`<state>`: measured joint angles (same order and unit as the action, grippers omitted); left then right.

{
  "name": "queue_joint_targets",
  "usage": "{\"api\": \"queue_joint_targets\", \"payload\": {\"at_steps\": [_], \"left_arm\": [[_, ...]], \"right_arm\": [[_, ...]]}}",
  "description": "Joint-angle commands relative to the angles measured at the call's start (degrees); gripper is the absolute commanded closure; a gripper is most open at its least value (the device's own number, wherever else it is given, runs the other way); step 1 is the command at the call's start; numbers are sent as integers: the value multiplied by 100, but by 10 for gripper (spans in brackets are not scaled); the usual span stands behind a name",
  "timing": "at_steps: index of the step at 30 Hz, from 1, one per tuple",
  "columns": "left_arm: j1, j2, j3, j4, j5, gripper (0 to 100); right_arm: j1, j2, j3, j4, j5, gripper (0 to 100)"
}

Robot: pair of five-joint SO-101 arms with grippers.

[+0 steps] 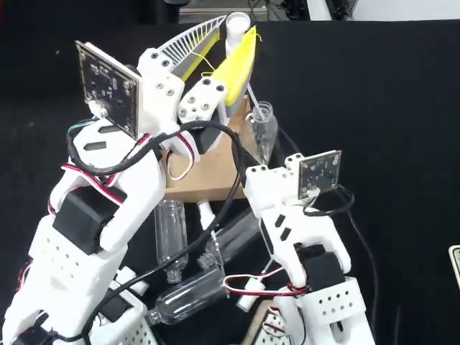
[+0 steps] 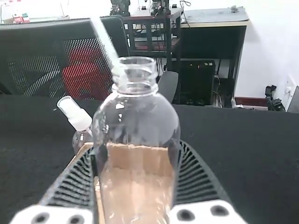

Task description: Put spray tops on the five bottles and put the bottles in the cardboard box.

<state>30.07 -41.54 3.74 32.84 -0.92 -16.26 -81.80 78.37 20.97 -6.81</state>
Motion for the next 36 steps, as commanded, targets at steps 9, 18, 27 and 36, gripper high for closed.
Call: {"api": "queue_joint_targets", "payload": {"at_steps": [9,18,27,36], "left_arm": [[-4,563,-1112,-132,-79,970],[22,870,-1393,378,-44,970],[48,941,-2343,976,-35,970],[31,941,-1613,932,-26,970]], "right_arm": [[-88,-171,-48,-176,53,987],[-88,-171,-40,-176,53,987],[-88,-171,-40,-176,53,987],[-88,-171,-40,-176,53,987]]}}
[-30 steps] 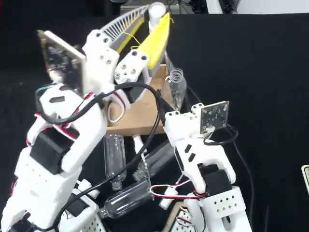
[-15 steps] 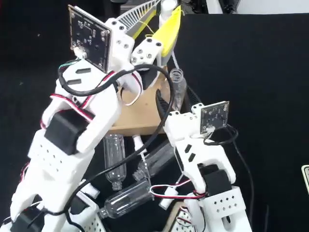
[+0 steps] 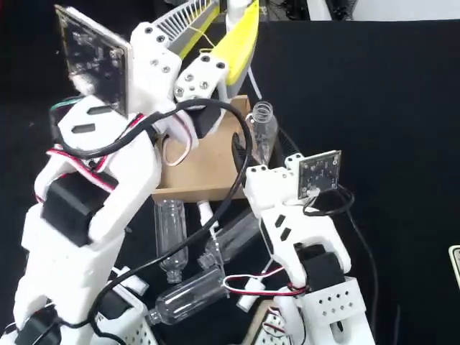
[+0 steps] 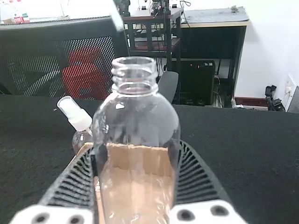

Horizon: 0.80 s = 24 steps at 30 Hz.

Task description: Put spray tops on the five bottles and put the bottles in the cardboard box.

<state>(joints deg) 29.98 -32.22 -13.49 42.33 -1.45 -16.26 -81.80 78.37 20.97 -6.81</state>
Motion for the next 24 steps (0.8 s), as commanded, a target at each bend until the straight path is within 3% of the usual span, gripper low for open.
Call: {"api": "queue_joint_targets", "payload": {"at_steps": [1,12,15,21,24], "left_arm": [[40,0,180,-18,26,970],[92,9,409,26,26,969],[374,-53,734,35,-9,963],[453,-62,1007,273,26,777],[444,-62,743,607,-18,780]], "right_arm": [[-88,-171,-40,-176,53,987],[-88,-171,-40,-176,62,987],[-88,-171,-40,-176,62,987],[-88,-171,-40,-176,62,987],[-88,-171,-40,-176,62,987]]}}
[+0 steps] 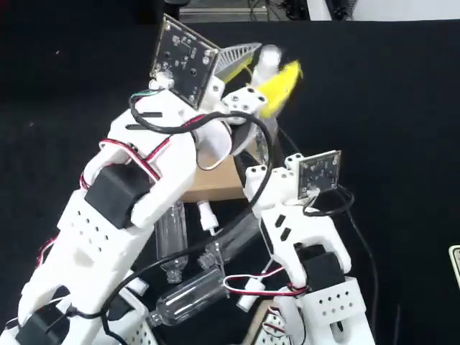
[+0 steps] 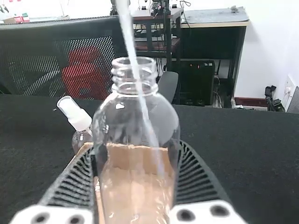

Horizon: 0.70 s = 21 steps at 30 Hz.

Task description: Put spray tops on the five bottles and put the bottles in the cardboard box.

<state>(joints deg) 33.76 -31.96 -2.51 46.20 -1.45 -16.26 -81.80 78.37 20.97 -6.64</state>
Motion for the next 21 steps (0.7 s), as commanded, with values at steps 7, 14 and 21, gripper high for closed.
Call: {"api": "queue_joint_targets", "payload": {"at_steps": [7,14,21], "left_arm": [[-725,-88,-1701,1415,-18,780],[-2519,-457,-2334,3578,-18,780],[-4919,-703,-189,4088,-18,780]], "right_arm": [[-70,-171,22,-167,44,987],[712,-163,-488,756,149,987],[1741,-101,-1560,1890,932,987]]}}
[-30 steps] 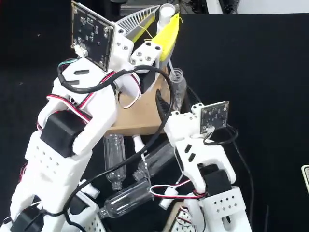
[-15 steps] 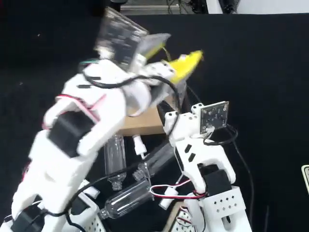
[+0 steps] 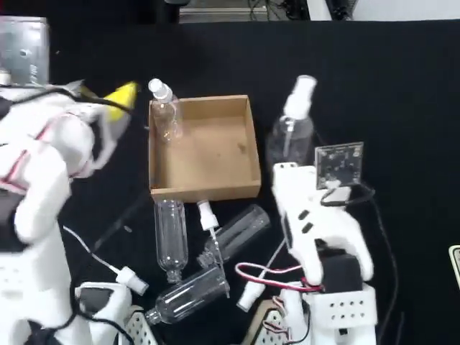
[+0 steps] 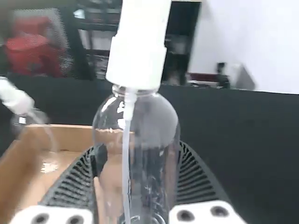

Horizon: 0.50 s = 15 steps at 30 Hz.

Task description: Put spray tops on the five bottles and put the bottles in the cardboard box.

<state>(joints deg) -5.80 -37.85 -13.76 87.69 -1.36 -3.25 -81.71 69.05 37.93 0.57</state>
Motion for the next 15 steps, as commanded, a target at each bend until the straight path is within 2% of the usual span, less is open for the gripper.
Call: {"api": "queue_joint_targets", "payload": {"at_steps": [1,6,10,15], "left_arm": [[-1253,-123,1385,-281,-26,780],[-1965,-211,3626,-1829,0,780],[-1947,-659,5218,-2910,26,780],[-1956,-1424,6756,-3982,466,780]], "right_arm": [[607,-110,-699,193,290,987],[1301,13,-1033,229,501,987],[1371,752,-1077,202,686,987],[1380,1903,-1103,-9,774,987]]}}
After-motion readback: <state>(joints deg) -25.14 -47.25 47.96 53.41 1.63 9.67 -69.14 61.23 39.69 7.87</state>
